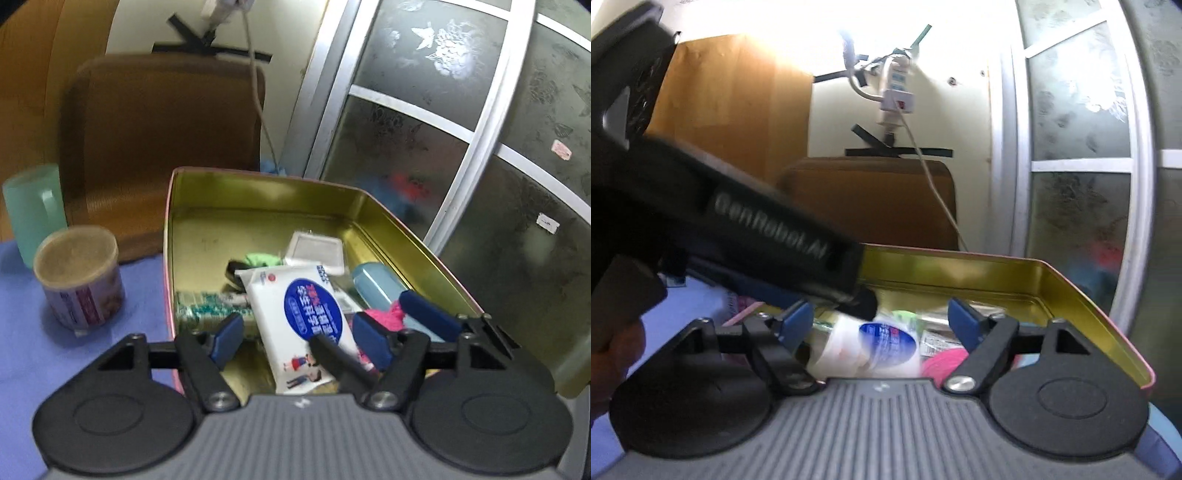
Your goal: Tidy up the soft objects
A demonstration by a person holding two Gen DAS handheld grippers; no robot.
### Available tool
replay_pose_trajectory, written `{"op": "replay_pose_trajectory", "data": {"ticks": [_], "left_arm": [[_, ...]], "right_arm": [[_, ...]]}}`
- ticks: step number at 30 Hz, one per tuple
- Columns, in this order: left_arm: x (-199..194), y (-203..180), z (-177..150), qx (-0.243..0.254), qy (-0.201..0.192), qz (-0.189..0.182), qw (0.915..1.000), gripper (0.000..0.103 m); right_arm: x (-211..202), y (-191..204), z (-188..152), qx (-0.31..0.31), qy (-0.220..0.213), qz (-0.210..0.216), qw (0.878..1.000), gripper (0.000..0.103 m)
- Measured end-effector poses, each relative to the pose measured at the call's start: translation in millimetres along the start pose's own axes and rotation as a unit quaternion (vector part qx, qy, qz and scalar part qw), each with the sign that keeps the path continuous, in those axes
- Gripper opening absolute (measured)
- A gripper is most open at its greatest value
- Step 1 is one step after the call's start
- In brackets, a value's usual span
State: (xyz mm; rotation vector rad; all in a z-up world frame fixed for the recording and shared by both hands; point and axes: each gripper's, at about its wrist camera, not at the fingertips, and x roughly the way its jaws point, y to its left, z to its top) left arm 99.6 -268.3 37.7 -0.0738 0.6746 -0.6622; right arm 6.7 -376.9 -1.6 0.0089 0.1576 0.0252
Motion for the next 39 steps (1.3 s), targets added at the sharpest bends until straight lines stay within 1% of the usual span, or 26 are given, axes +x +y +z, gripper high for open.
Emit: {"op": "replay_pose_trajectory", "data": {"ticks": [1, 3, 5, 7, 9, 11, 13, 15, 16, 17, 20, 22, 24, 26, 28, 29, 30, 32, 36, 39], "left_arm": [[-0.8, 1.6, -1.3, -0.004, -0.002, 0.003, 1.0, 0.079], [-4.1, 1.0, -2.7, 0.002, -0.009, 0.014, 0.9999, 0.081], [-9.9, -0.6, -2.4, 0.011, -0.019, 0.025, 0.9995, 0.083], [-19.0, 0.2, -2.4, 0.014, -0.034, 0.035, 0.9987, 0.088], [-28.0, 3.3, -0.2, 0.011, -0.049, 0.043, 0.9978, 0.09], [-37.3, 8.6, 1.9, 0.001, -0.062, 0.049, 0.9968, 0.093], [-48.5, 15.3, 1.4, -0.011, -0.075, 0.053, 0.9957, 0.095], [-57.4, 20.2, 0.6, -0.017, -0.083, 0.058, 0.9947, 0.095], [-63.0, 22.7, -0.8, -0.019, -0.089, 0.063, 0.9939, 0.096], [-67.8, 24.8, -2.3, -0.019, -0.093, 0.068, 0.9932, 0.096], [-79.6, 29.8, -7.5, -0.019, -0.101, 0.085, 0.991, 0.097], [-84.7, 32.4, -11.3, -0.019, -0.101, 0.099, 0.9898, 0.097], [-87.4, 35.3, -14.4, -0.019, -0.097, 0.11, 0.989, 0.097], [-90.2, 38.3, -17.9, -0.02, -0.094, 0.114, 0.9889, 0.097], [-93.1, 40.8, -20.6, -0.022, -0.092, 0.114, 0.989, 0.097], [-94.7, 41.3, -21.6, -0.023, -0.091, 0.114, 0.989, 0.097], [-96.4, 41.8, -22.2, -0.023, -0.091, 0.115, 0.9888, 0.097], [-101.0, 42.9, -23.7, -0.022, -0.092, 0.117, 0.9886, 0.097], [-110.2, 41.4, -26.0, -0.023, -0.099, 0.119, 0.9876, 0.099], [-115.1, 37.4, -28.8, -0.016, -0.102, 0.125, 0.9868, 0.1]], "right_arm": [[-0.6, -3.8, 0.0, 0.007, -0.001, 0.002, 1.0, 0.082], [-0.7, -8.3, 0.0, 0.013, -0.001, 0.012, 1.0, 0.082], [-0.6, -6.7, -0.5, 0.011, -0.004, 0.01, 1.0, 0.082], [0.1, -6.8, -0.3, 0.013, 0.002, 0.014, 1.0, 0.082], [4.2, -8.9, 3.4, 0.025, 0.018, 0.03, 0.999, 0.082], [13.3, -11.1, 9.7, 0.033, 0.049, 0.06, 0.996, 0.082], [23.8, -12.7, 15.7, 0.042, 0.075, 0.074, 0.994, 0.083], [38.8, -18.4, 21.7, 0.065, 0.115, 0.095, 0.987, 0.084], [45.6, -23.0, 24.0, 0.085, 0.13, 0.102, 0.983, 0.086], [54.4, -29.5, 26.2, 0.11, 0.15, 0.109, 0.976, 0.089], [75.4, -44.8, 29.0, 0.166, 0.196, 0.12, 0.959, 0.089], [83.0, -48.5, 29.5, 0.184, 0.213, 0.128, 0.951, 0.089], [83.1, -44.2, 29.7, 0.185, 0.22, 0.132, 0.949, 0.09], [79.3, -36.6, 31.0, 0.191, 0.227, 0.153, 0.943, 0.09], [71.9, -24.7, 32.9, 0.185, 0.229, 0.179, 0.939, 0.089], [66.4, -17.9, 34.9, 0.176, 0.222, 0.186, 0.941, 0.088], [60.4, -12.6, 37.4, 0.167, 0.213, 0.185, 0.945, 0.088], [46.5, -4.5, 42.1, 0.155, 0.185, 0.169, 0.956, 0.088], [22.4, 2.4, 45.5, 0.153, 0.135, 0.148, 0.968, 0.088], [1.5, 1.3, 46.9, 0.134, 0.086, 0.11, 0.981, 0.088]]}}
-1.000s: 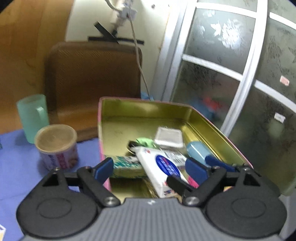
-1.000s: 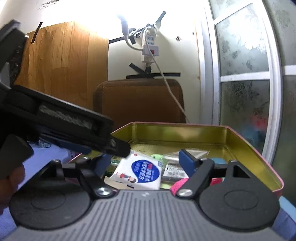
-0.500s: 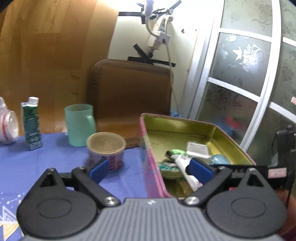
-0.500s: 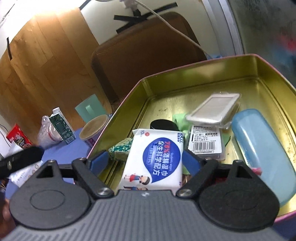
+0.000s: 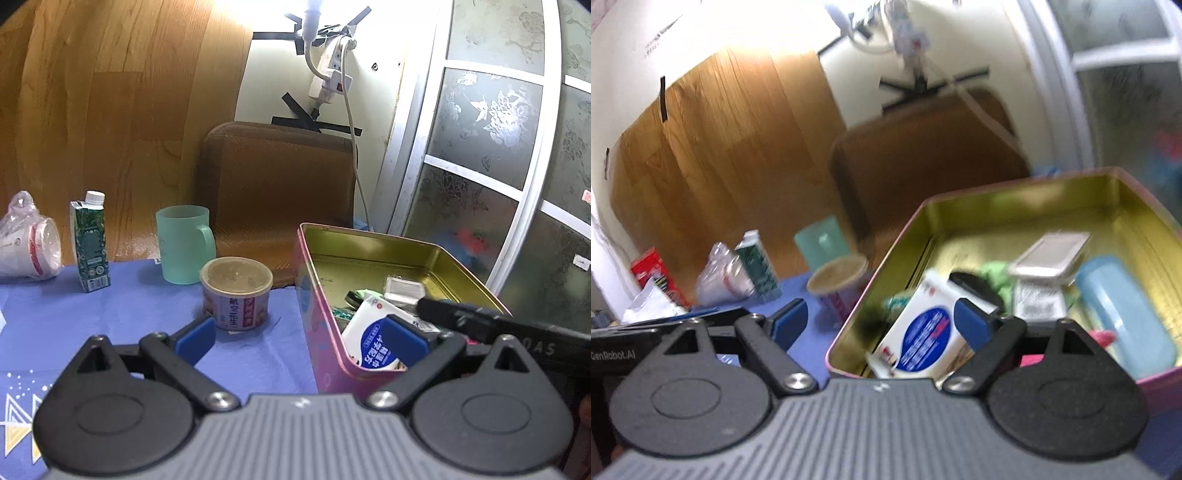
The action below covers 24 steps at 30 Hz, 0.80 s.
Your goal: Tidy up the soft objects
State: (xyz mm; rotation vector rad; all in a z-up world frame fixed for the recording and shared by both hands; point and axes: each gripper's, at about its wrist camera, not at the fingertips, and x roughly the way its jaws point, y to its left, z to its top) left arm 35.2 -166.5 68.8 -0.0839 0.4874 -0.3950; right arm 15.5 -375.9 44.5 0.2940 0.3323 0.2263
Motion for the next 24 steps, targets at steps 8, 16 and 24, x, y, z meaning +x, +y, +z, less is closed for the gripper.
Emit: {"op": "replay_pose_trajectory", "data": {"ticks": [8, 16, 24], "left_arm": [[-9.5, -8.6, -10.8, 0.014, 0.011, 0.012, 0.9998, 0.103], [-10.7, -16.5, -20.5, 0.028, 0.034, 0.023, 0.9987, 0.103], [-15.4, -22.2, -28.4, 0.044, 0.034, 0.043, 0.9976, 0.103]], "right_arm": [[-33.0, 10.3, -11.8, -0.048, -0.072, -0.062, 0.994, 0.088], [-33.9, 7.3, -21.5, -0.034, -0.051, -0.067, 0.996, 0.088], [-41.9, 5.1, -23.5, -0.016, -0.056, -0.068, 0.996, 0.089]]}}
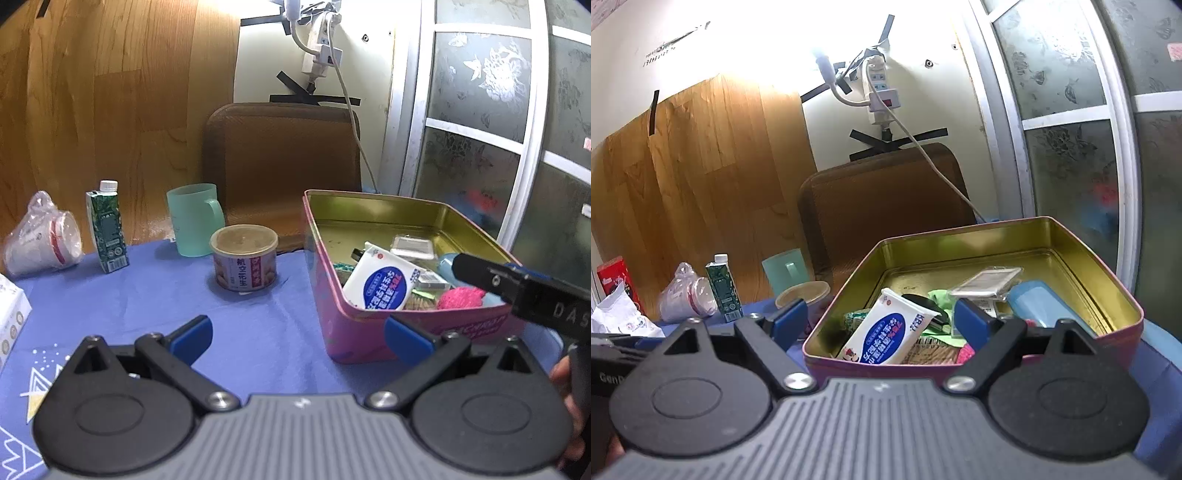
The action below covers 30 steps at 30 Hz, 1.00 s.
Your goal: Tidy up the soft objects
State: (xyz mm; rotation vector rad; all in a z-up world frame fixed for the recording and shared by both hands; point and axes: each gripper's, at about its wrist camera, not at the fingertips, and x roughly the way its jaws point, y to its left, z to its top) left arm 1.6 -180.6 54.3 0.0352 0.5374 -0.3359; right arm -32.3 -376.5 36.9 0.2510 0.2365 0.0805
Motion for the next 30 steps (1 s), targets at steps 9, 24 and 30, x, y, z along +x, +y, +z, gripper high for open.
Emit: {"op": "replay_pose_trajectory", "data": {"ticks": [9, 24, 30], "left_arm": [[-1.4, -1.5, -7.0, 0.006, -0.003, 0.01, 0.9999, 0.103], [10.0, 0.9, -17.0, 0.022, 0.012, 0.023, 0.9994, 0.103], [13.2, 1.0, -18.0, 0.026, 0.032, 0.006, 0.9991, 0.103]], "right_arm": [[-2.6, -8.1, -2.8, 0.028, 0.005, -0.005, 1.0, 0.089], [-0.3, -14.2, -4.2, 0.046, 0.011, -0.016, 0.999, 0.089], [1.7, -17.0, -3.5, 0.049, 0.015, -0.015, 0.999, 0.09]]}}
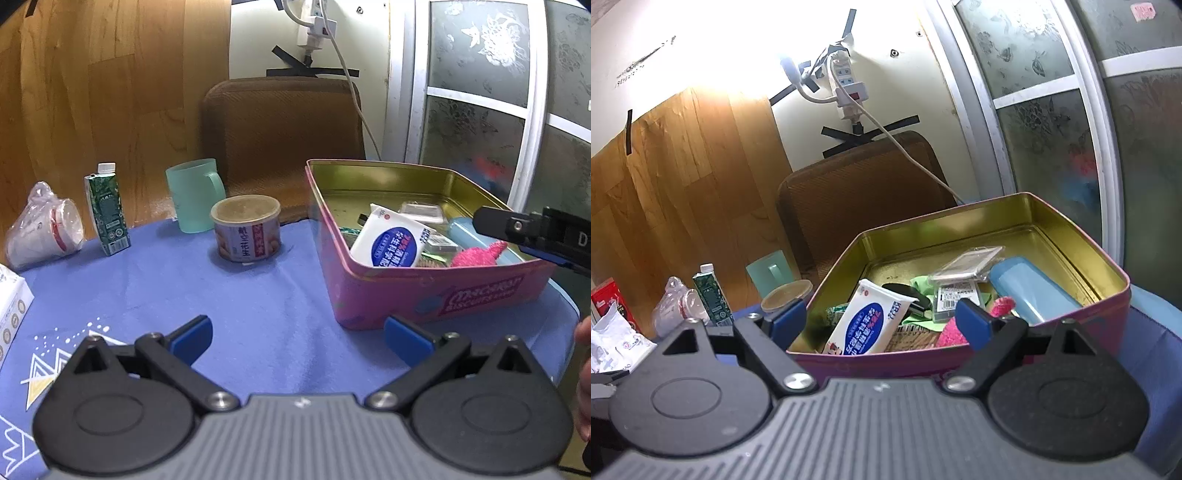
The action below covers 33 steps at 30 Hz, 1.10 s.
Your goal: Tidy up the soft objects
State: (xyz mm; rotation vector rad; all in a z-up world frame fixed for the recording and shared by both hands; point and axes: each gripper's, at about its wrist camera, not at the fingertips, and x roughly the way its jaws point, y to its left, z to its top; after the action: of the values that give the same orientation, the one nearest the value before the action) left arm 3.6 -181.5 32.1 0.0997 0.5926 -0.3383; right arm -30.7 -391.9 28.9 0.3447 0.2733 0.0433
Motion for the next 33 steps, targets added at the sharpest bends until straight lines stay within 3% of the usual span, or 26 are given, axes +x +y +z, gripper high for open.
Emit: {"op": "replay_pose_trajectory", "data": {"ticks": [13, 33], "left_arm": [[0.5, 1.1, -0.8, 0.0, 0.008, -0.005, 1.0, 0.103], [6.2, 1.2, -3.8, 0.016, 0.03, 0.041, 0.9986, 0.103]], "right_arm": [[2.5, -0.7, -1.1, 0.002, 0.009, 0.001, 1.0, 0.09], [3.6, -2.3, -1.4, 0.01, 0.016, 0.002, 1.0, 0.091]]}}
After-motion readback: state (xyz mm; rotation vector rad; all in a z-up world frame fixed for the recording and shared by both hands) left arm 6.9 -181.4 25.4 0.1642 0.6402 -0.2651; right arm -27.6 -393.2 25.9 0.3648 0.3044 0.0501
